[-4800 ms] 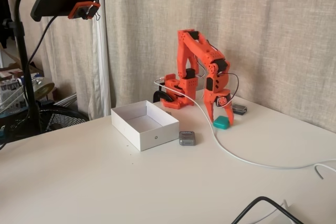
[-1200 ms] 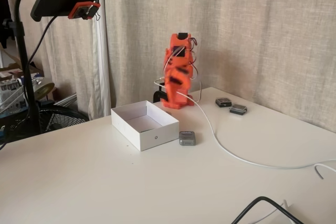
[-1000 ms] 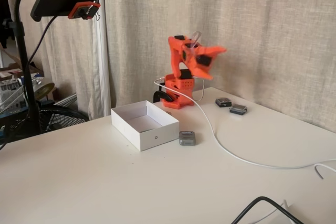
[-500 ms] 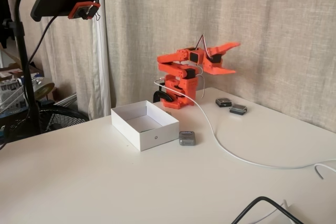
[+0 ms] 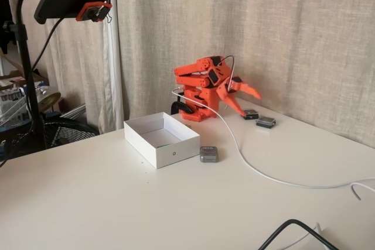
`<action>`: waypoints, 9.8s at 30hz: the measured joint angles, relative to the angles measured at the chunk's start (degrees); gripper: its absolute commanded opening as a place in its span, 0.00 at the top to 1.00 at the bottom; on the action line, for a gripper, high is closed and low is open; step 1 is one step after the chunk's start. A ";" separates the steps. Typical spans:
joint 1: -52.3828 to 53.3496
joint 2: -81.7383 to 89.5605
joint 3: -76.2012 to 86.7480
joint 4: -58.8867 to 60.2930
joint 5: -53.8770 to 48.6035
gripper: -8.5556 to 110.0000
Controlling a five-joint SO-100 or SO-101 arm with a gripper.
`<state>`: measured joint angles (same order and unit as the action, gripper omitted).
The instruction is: Grasp the green cube and put it in the bin.
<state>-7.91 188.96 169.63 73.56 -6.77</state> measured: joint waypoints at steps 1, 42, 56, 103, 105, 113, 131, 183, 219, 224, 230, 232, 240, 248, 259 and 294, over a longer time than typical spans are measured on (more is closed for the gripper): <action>0.00 0.00 0.00 0.97 0.00 0.81; 0.79 0.00 0.00 2.81 0.00 1.00; 0.79 0.00 0.00 2.81 0.00 1.00; 0.79 0.00 0.00 2.81 0.00 1.00; 0.79 0.00 0.00 2.81 0.00 1.00; 0.79 0.00 0.00 2.81 0.00 1.00; 0.79 0.00 0.00 2.81 0.00 1.00; 0.79 0.00 0.00 2.81 0.00 1.00; 0.79 0.00 0.00 2.81 0.00 1.00; 0.79 0.00 0.00 2.81 0.00 1.00; 0.79 0.00 0.00 2.81 0.00 1.00; 0.79 0.00 0.00 2.81 0.00 1.00; 0.79 0.00 0.00 2.81 0.00 1.00; 0.79 0.00 0.00 2.81 0.00 1.00; 0.79 0.00 0.00 2.81 0.00 1.00; 0.79 0.00 0.00 2.81 0.00 1.00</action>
<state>-7.12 188.96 169.63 76.38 -6.77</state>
